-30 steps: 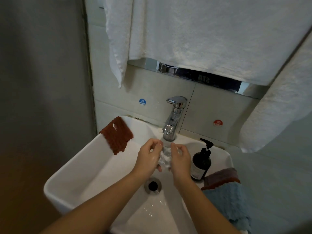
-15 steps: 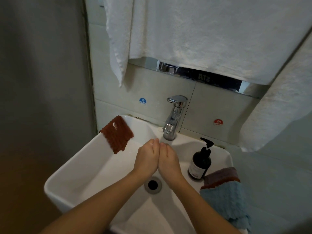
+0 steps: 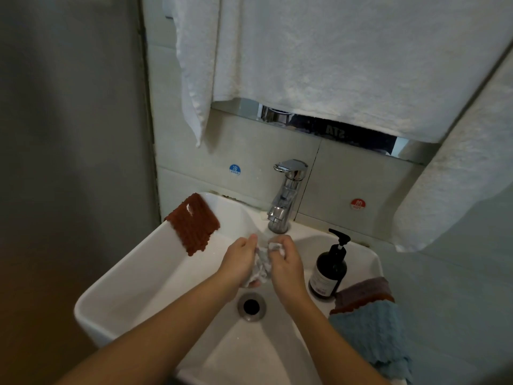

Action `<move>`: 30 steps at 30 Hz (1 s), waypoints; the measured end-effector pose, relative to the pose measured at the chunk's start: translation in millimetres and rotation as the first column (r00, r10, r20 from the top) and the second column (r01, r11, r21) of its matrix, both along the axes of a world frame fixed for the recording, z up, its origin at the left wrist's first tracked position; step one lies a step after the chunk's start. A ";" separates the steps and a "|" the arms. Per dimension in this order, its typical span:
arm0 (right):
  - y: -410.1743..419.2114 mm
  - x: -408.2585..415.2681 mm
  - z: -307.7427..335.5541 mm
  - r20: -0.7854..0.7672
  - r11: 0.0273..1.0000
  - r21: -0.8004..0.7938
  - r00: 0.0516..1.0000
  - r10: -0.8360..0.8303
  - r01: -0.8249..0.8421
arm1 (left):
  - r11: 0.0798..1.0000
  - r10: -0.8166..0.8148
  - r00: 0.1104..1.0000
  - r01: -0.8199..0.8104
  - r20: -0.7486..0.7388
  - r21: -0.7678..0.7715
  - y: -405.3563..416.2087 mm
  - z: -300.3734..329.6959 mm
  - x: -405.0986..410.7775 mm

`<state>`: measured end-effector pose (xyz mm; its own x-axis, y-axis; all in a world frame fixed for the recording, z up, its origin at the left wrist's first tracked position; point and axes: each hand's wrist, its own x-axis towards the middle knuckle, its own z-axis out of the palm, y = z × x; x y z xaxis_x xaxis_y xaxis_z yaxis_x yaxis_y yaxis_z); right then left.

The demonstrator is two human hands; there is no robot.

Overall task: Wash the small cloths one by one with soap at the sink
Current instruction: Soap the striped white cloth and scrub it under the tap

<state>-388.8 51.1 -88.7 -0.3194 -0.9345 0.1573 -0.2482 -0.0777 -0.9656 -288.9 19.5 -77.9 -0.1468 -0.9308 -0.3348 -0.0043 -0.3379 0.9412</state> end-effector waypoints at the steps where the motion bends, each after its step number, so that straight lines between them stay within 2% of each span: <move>1: -0.1 -0.2 1.3 0.033 0.999 0.021 0.999 0.028 -0.028 | 1.000 0.013 0.999 -0.013 -0.046 0.004 -1.0 2.7 -1.3; 2: -0.8 1.7 2.9 0.091 0.998 0.047 0.995 0.046 -0.050 | 0.999 0.036 0.998 -0.037 -0.048 -0.020 -2.4 4.8 -3.9; 4: -2.3 9.0 6.9 0.205 0.994 0.093 0.978 0.040 -0.060 | 0.986 0.085 0.995 -0.077 0.050 -0.148 -4.2 5.1 -11.9; 6: -3.9 15.6 7.1 0.222 0.995 0.094 0.975 0.002 -0.023 | 0.959 0.124 0.986 -0.091 0.109 -0.270 -1.7 1.4 -19.9; 9: -3.6 16.1 2.9 0.118 0.996 0.085 0.993 -0.032 0.022 | 0.926 0.160 0.973 -0.088 0.168 -0.368 -0.3 -9.2 -21.2; 14: -9.5 12.2 0.9 -0.087 0.990 0.120 0.994 -0.059 0.069 | 0.894 0.140 0.973 -0.046 0.182 -0.445 -3.6 -15.9 -16.2; 18: -11.3 12.1 1.7 -0.121 0.990 0.122 0.991 -0.059 0.074 | 0.869 0.128 0.967 -0.002 0.222 -0.494 -3.8 -14.6 -14.2; 20: -9.6 13.3 1.6 -0.071 0.993 0.092 0.995 -0.070 0.076 | 0.862 0.128 0.972 -0.010 0.199 -0.507 -2.8 -13.0 -14.2; 25: -6.3 8.2 2.8 0.178 0.987 0.078 0.972 -0.151 0.140 | 0.927 0.056 0.994 -0.016 0.096 -0.374 5.3 -12.7 -13.9; 27: -7.7 6.4 2.6 0.234 0.990 0.090 0.964 -0.129 0.110 | 0.913 0.036 0.993 0.013 0.113 -0.407 11.9 -12.1 -17.5; 30: -9.0 8.0 2.7 0.186 0.995 0.104 0.982 -0.027 0.008 | 0.840 0.082 0.982 0.022 0.167 -0.542 17.5 -11.5 -20.4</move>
